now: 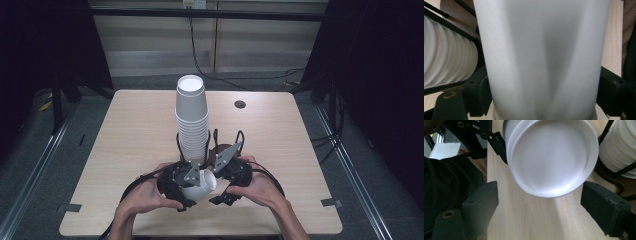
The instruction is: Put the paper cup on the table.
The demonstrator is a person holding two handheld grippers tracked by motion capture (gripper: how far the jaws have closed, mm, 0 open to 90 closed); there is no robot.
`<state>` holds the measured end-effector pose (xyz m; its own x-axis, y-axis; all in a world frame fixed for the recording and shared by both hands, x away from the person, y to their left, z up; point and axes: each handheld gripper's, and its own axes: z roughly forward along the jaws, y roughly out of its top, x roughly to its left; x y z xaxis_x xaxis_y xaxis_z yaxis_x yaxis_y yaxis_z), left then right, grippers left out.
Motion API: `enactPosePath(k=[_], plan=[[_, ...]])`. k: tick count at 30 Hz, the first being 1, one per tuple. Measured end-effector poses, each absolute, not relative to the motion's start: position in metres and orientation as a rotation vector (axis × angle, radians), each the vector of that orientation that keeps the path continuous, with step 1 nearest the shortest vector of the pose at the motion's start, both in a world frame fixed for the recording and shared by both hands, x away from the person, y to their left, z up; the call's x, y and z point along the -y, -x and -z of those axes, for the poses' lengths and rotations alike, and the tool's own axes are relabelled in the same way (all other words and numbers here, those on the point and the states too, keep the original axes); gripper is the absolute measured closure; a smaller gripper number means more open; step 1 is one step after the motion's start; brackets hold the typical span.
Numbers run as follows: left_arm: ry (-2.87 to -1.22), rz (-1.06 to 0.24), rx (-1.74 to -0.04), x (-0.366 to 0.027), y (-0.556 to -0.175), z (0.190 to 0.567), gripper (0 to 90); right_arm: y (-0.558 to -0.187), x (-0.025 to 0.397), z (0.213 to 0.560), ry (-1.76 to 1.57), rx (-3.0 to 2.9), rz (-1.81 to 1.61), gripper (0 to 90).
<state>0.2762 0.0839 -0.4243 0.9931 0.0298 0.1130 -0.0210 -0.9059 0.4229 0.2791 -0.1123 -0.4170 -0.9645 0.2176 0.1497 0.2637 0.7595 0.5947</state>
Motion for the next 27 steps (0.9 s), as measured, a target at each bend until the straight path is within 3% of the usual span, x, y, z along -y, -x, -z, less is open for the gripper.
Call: enactPosePath(k=[27], plan=[[-2.743, -0.217, 0.072, -0.07, -0.264, 0.43, 16.0, -0.296, 0.101, 0.423, 0.419, 2.731, 0.904, 17.8]])
